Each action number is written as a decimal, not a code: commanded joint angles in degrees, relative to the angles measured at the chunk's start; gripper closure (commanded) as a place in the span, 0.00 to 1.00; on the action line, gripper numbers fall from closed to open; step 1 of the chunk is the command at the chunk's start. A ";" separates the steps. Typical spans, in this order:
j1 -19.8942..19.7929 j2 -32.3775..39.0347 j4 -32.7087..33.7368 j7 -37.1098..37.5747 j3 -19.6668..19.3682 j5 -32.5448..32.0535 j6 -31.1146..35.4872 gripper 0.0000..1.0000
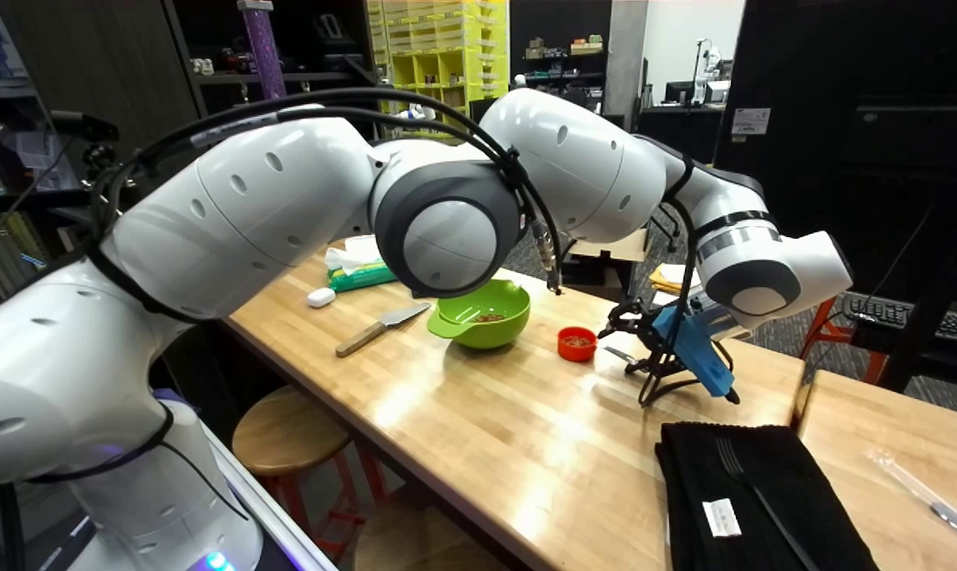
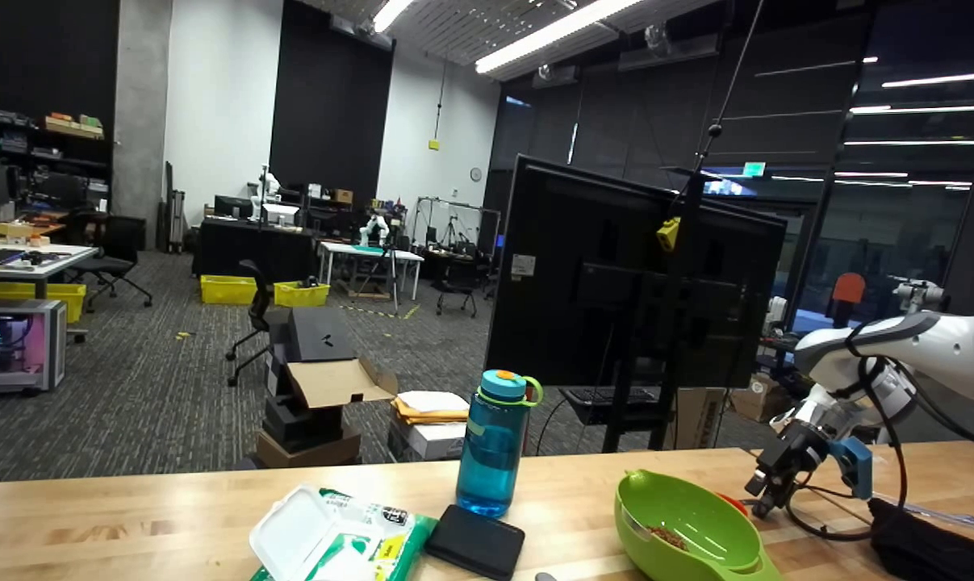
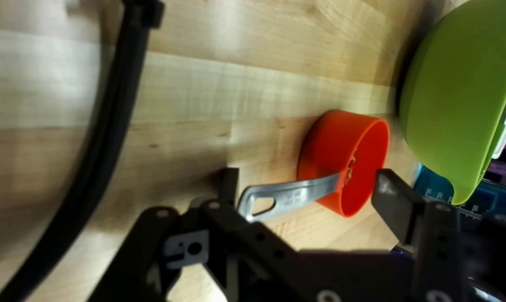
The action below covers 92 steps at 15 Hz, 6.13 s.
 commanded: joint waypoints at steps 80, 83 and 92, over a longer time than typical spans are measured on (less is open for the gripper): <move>-0.84 -0.30 -2.54 -4.06 2.37 5.65 -5.30 0.93; -0.92 -0.79 -2.94 -4.64 2.51 5.85 -5.51 0.93; -1.08 -2.73 -5.15 -6.42 2.71 6.25 -5.60 0.93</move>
